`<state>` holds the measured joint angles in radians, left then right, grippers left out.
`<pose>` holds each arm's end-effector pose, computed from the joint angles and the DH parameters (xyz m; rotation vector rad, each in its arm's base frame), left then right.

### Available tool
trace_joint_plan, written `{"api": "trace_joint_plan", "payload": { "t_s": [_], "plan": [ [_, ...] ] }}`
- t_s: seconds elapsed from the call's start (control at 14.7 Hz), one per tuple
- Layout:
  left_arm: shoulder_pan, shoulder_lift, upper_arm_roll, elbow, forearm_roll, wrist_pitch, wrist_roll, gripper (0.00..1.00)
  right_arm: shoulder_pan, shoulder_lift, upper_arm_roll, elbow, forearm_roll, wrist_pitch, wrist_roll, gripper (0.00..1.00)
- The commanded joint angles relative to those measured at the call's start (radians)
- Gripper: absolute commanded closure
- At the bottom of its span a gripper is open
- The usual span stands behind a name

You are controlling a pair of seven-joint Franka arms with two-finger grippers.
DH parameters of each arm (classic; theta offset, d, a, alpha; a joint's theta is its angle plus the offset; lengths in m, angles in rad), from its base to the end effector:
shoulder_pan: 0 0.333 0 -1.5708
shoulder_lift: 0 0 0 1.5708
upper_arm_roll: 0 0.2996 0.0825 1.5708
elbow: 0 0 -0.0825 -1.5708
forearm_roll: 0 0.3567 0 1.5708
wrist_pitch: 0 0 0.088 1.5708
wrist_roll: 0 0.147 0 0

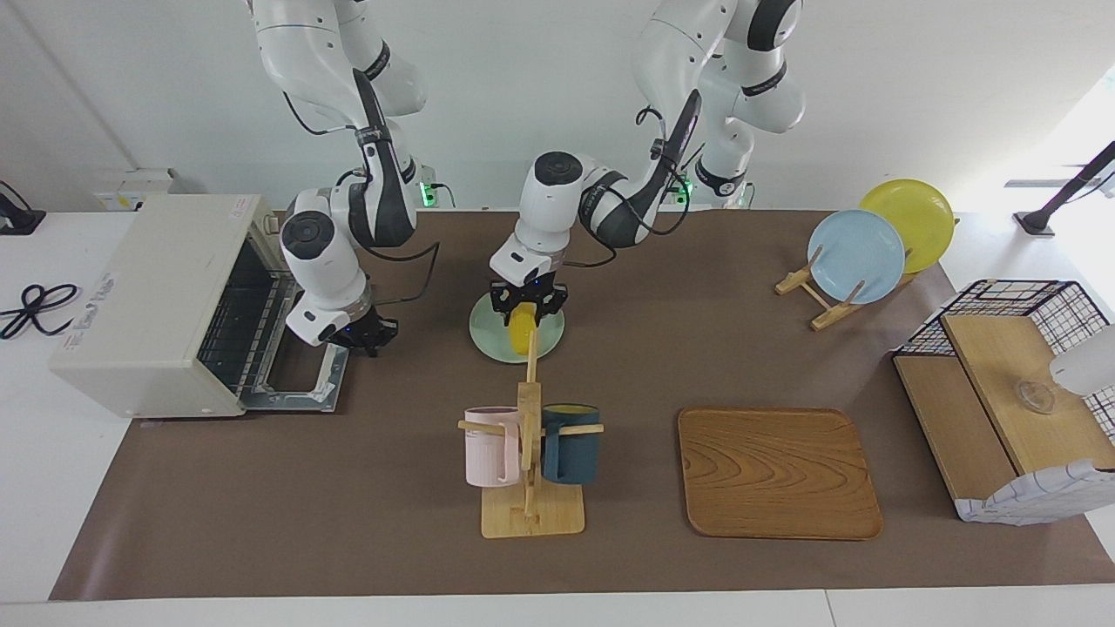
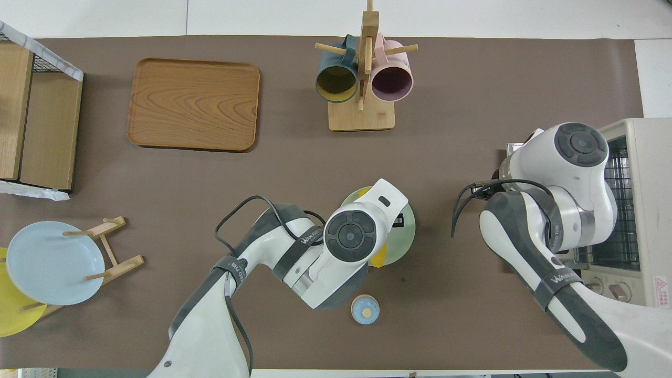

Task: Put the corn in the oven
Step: 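Carry the corn onto the green plate while the right gripper opens the oven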

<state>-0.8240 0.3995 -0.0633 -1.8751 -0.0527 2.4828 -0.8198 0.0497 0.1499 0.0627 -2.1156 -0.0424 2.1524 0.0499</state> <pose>0.4013 -0.4913 0.2839 2.9415 -0.0318 0.1351 0.5211 0.0556 0.2961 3.1002 0.1359 -0.1713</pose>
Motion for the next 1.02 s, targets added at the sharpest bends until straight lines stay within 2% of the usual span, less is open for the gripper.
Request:
{"api": "trace_joint_plan", "payload": {
  "t_s": [0.0, 0.07, 0.27, 0.54, 0.75, 0.82, 0.95],
  "plan": [
    [-0.02, 0.004, 0.02, 0.002, 0.024, 0.007, -0.001, 0.11, 0.015, -0.058, -0.006, 0.025, 0.022, -0.091, -0.005, 0.0],
    [-0.02, 0.002, 0.02, 0.002, 0.024, -0.002, 0.001, 0.0, 0.015, -0.085, -0.006, 0.025, 0.024, -0.124, -0.007, 0.0],
    [-0.008, -0.014, 0.02, 0.005, 0.024, -0.024, 0.001, 0.0, 0.01, -0.14, -0.006, 0.026, 0.024, -0.207, -0.01, 0.0],
    [0.097, -0.146, 0.019, 0.007, 0.024, -0.172, 0.04, 0.0, 0.016, -0.234, -0.006, 0.034, 0.048, -0.305, -0.048, 0.0],
    [0.215, -0.22, 0.02, 0.016, 0.024, -0.26, 0.088, 0.0, 0.016, -0.239, -0.004, 0.058, 0.11, -0.31, -0.122, 0.0],
    [0.258, -0.237, 0.022, 0.033, 0.024, -0.312, 0.134, 0.0, 0.016, -0.237, -0.003, 0.062, 0.124, -0.307, -0.119, 0.0],
    [0.336, -0.257, 0.022, 0.069, 0.022, -0.405, 0.224, 0.0, 0.083, -0.231, 0.022, 0.086, 0.131, -0.304, -0.031, 0.0]
  ]
}}
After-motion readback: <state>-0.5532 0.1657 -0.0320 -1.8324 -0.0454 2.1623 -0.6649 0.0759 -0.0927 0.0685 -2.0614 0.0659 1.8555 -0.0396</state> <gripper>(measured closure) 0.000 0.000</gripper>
